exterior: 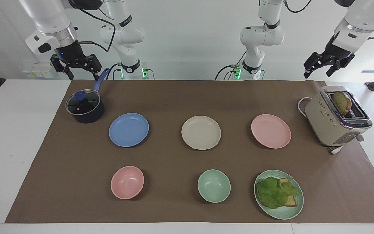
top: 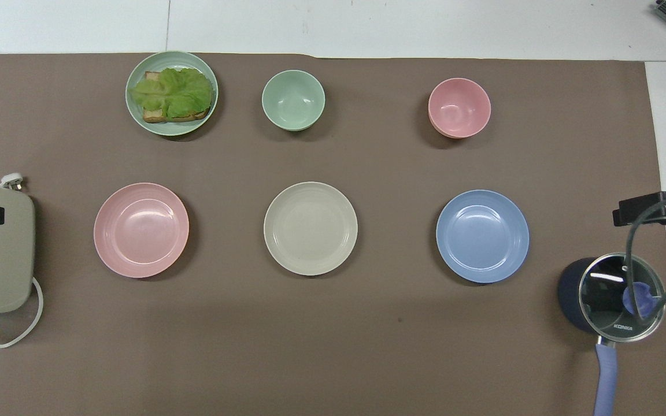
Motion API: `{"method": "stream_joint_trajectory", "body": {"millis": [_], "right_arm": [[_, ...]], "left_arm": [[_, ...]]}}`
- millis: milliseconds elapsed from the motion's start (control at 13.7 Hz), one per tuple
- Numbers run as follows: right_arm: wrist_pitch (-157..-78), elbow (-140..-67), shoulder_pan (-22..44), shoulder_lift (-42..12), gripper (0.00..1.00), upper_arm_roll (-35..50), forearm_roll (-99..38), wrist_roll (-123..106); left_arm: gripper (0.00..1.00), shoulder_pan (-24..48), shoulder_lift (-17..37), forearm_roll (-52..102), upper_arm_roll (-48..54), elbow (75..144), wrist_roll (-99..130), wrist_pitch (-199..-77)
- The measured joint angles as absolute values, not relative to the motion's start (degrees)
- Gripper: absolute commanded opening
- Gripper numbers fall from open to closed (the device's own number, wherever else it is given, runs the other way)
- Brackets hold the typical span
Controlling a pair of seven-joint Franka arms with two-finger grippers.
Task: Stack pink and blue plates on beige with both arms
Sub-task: 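Move the left gripper toward the edge of the pink plate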
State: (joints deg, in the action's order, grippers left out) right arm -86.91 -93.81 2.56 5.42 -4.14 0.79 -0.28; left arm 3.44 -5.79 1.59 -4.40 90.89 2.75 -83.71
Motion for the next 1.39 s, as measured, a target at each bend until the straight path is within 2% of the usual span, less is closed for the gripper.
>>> {"method": "stream_joint_trajectory", "body": {"millis": [365, 877, 1096, 1388], "right_arm": [[-86.91, -93.83, 2.56, 5.43, 1.00, -4.16, 0.79, -0.28], [-86.91, -93.83, 2.55, 5.43, 1.00, -4.20, 0.79, -0.28], [-86.91, -93.83, 2.55, 5.43, 1.00, -4.20, 0.79, -0.28], [-86.91, -93.83, 2.55, 5.43, 1.00, -4.20, 0.79, -0.29]], "left_arm": [[1.00, 3.50, -5.86, 1.57, -4.21, 92.59, 2.44, -83.85], [1.00, 3.09, -3.94, 1.45, -4.57, 112.02, 1.99, -104.19], [1.00, 1.78, -0.48, 1.42, -4.61, 116.66, 0.93, -111.52], [1.00, 1.01, 7.28, 1.42, -4.60, 118.37, 0.84, -119.67]]}}
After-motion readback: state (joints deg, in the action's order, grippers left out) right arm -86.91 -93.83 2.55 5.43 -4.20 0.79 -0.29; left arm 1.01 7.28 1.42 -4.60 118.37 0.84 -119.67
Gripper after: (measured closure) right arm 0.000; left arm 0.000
